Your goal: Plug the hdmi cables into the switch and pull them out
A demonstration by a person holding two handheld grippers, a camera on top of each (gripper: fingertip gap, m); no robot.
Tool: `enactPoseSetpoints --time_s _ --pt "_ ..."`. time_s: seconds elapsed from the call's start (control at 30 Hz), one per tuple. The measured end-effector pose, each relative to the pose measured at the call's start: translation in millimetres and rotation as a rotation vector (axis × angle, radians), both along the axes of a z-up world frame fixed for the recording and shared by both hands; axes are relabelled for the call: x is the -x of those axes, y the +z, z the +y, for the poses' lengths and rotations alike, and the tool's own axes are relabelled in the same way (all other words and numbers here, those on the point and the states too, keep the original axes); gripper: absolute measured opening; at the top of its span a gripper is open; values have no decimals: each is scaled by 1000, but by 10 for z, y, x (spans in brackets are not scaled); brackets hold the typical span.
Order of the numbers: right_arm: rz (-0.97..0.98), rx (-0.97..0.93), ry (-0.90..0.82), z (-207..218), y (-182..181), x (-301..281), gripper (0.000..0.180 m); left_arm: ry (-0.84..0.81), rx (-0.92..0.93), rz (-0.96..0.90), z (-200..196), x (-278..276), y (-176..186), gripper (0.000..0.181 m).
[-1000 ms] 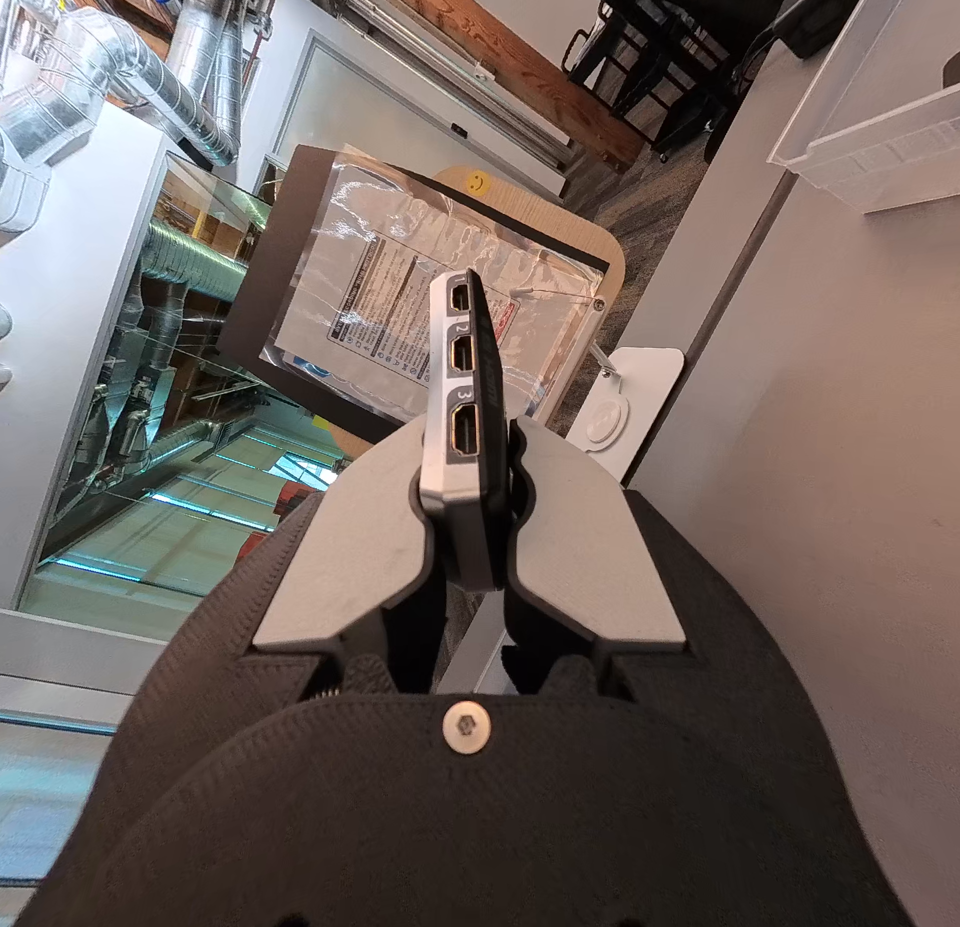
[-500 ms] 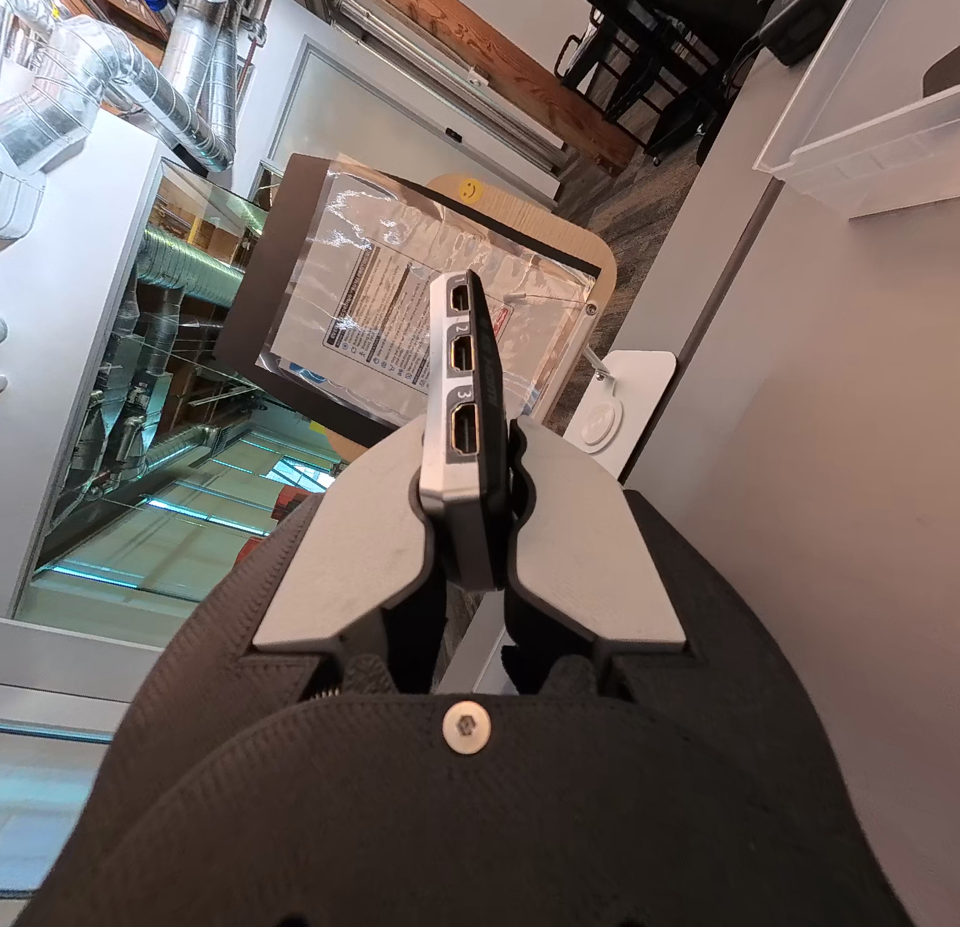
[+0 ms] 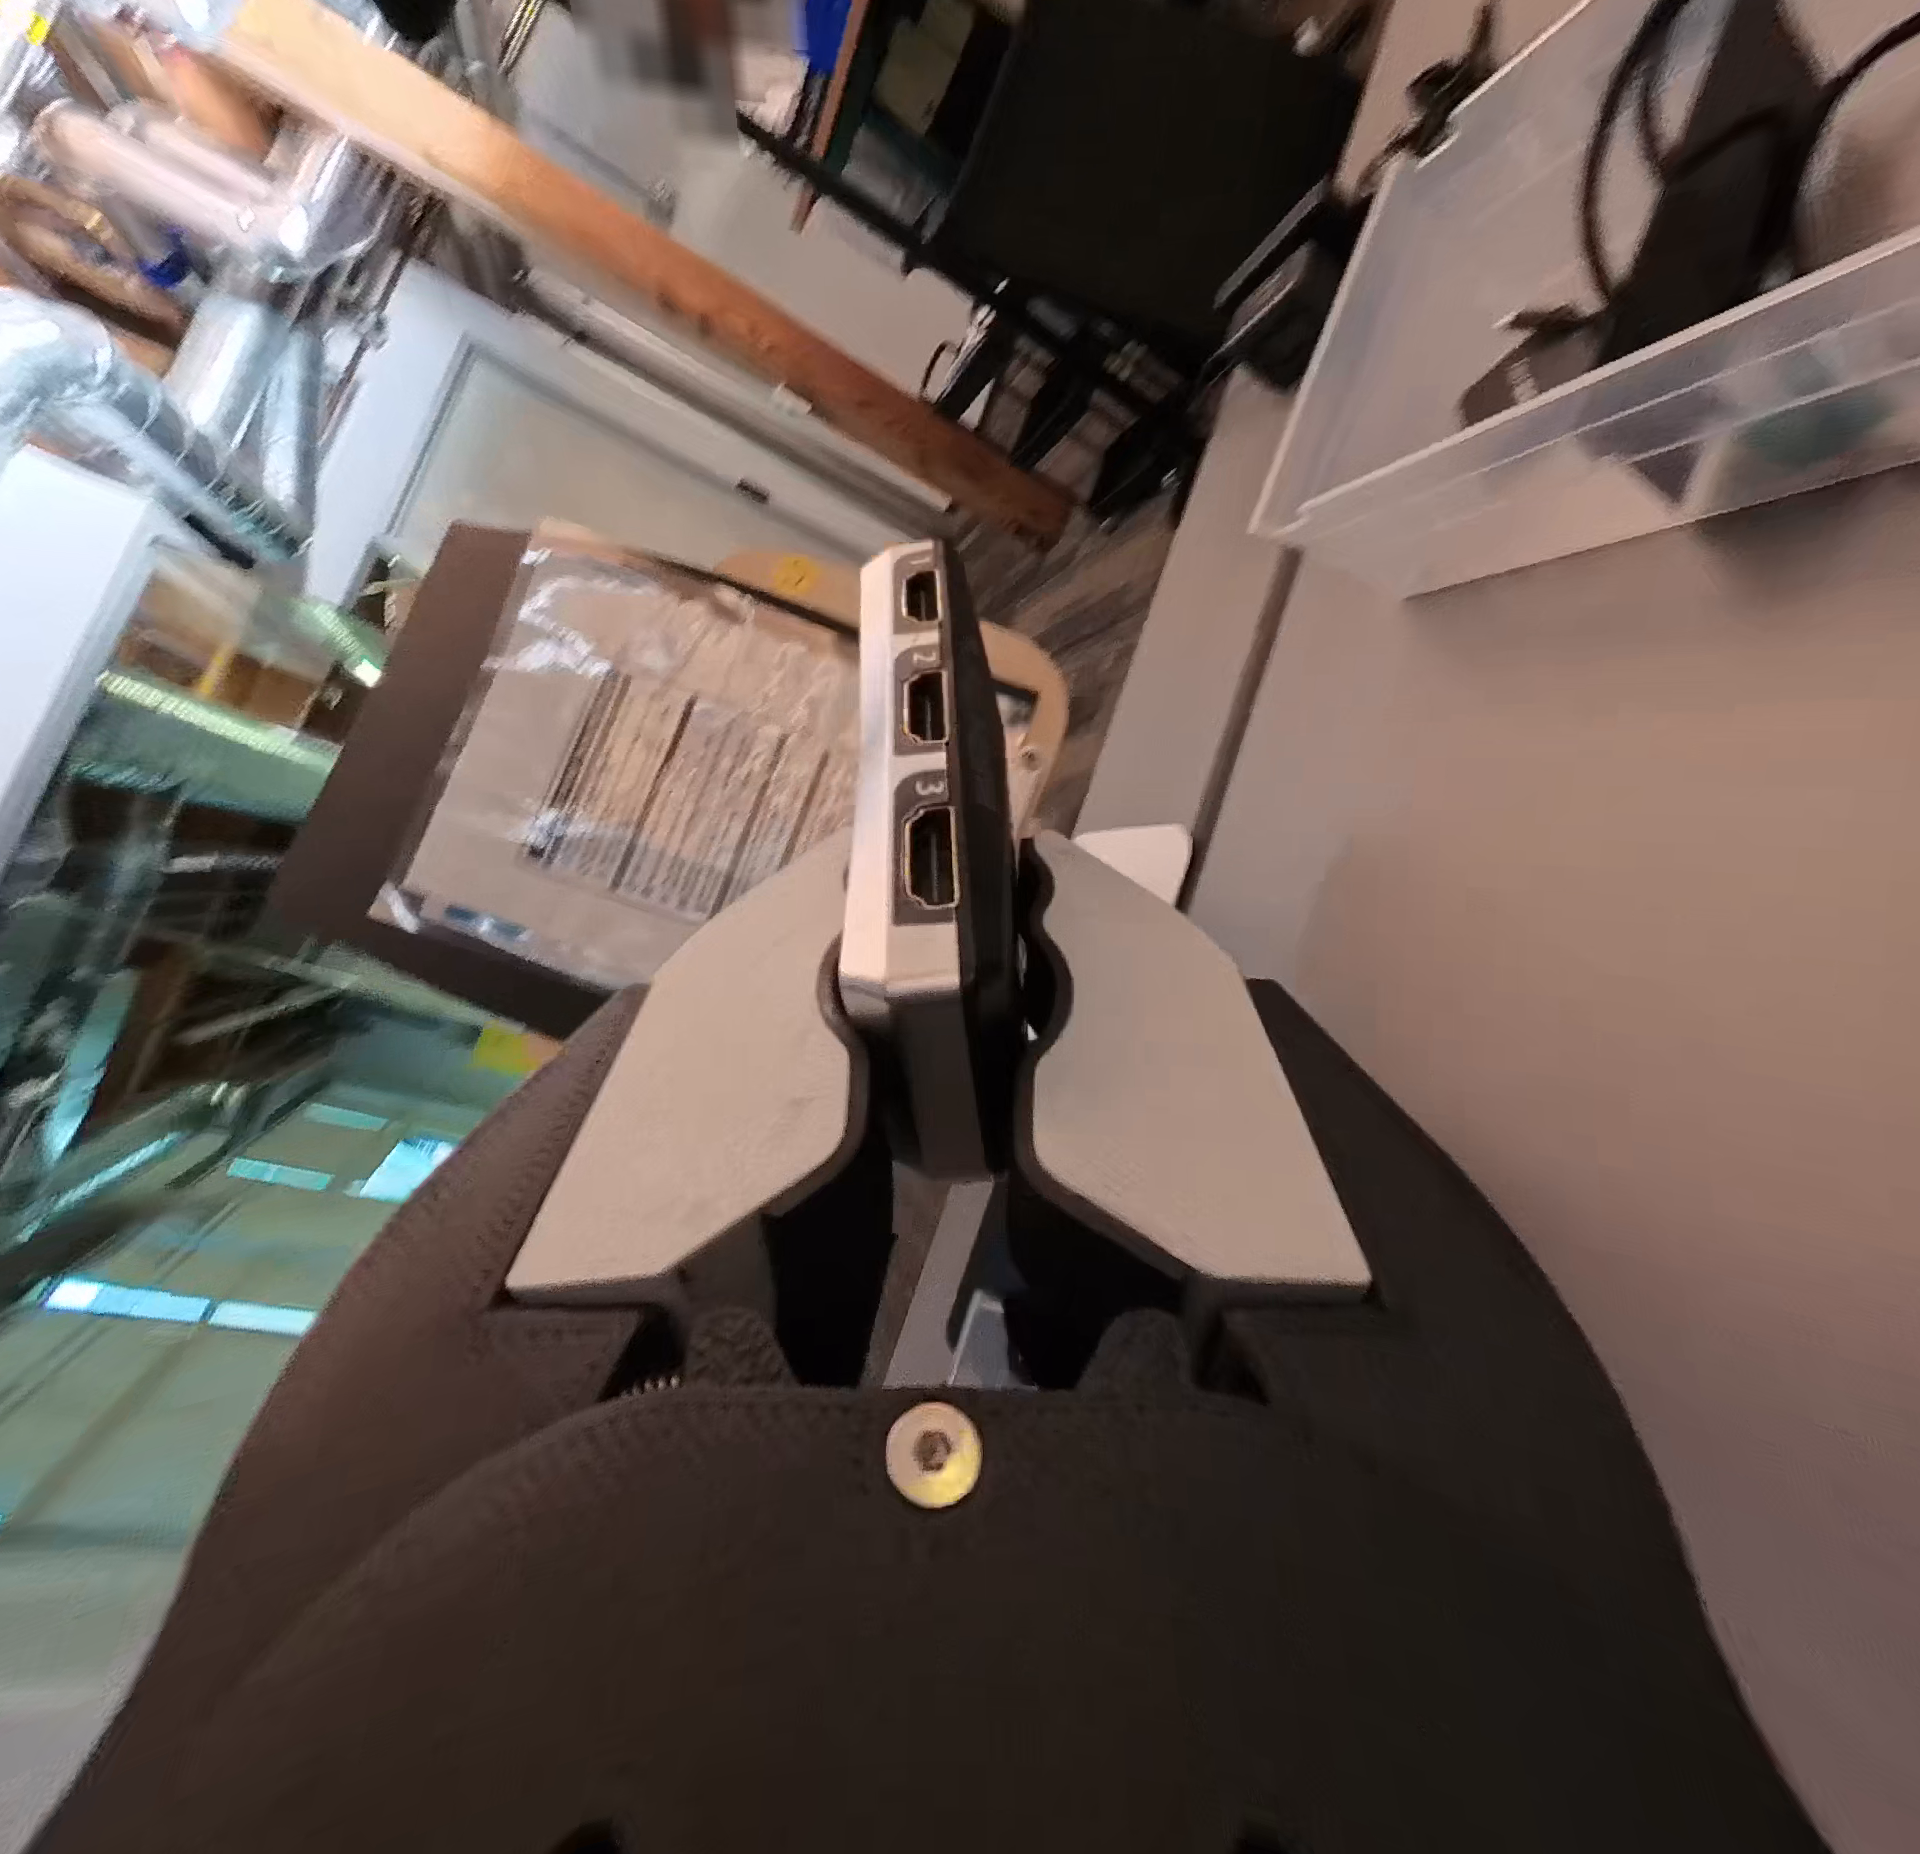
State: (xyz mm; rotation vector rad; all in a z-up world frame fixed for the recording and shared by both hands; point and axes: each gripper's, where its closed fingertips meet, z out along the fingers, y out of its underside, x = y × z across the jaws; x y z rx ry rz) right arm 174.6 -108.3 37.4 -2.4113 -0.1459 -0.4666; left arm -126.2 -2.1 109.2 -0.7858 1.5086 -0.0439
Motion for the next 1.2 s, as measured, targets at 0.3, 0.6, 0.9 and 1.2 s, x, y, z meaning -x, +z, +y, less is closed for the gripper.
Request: enactPoseSetpoints --time_s 0.3,0.6,0.9,1.2 --pt "-354 -390 986 397 491 2505 38 -168 20 153 -364 -131 -301 22" --pt "-603 -366 1096 528 189 2744 39 -165 -57 277 -460 -314 -626 22" --pt "-499 -356 1103 464 288 2614 22 -185 -29 145 -449 -298 -438 34" --pt "-523 -368 1097 505 244 2723 24 -200 -13 214 -513 -338 -541 20"
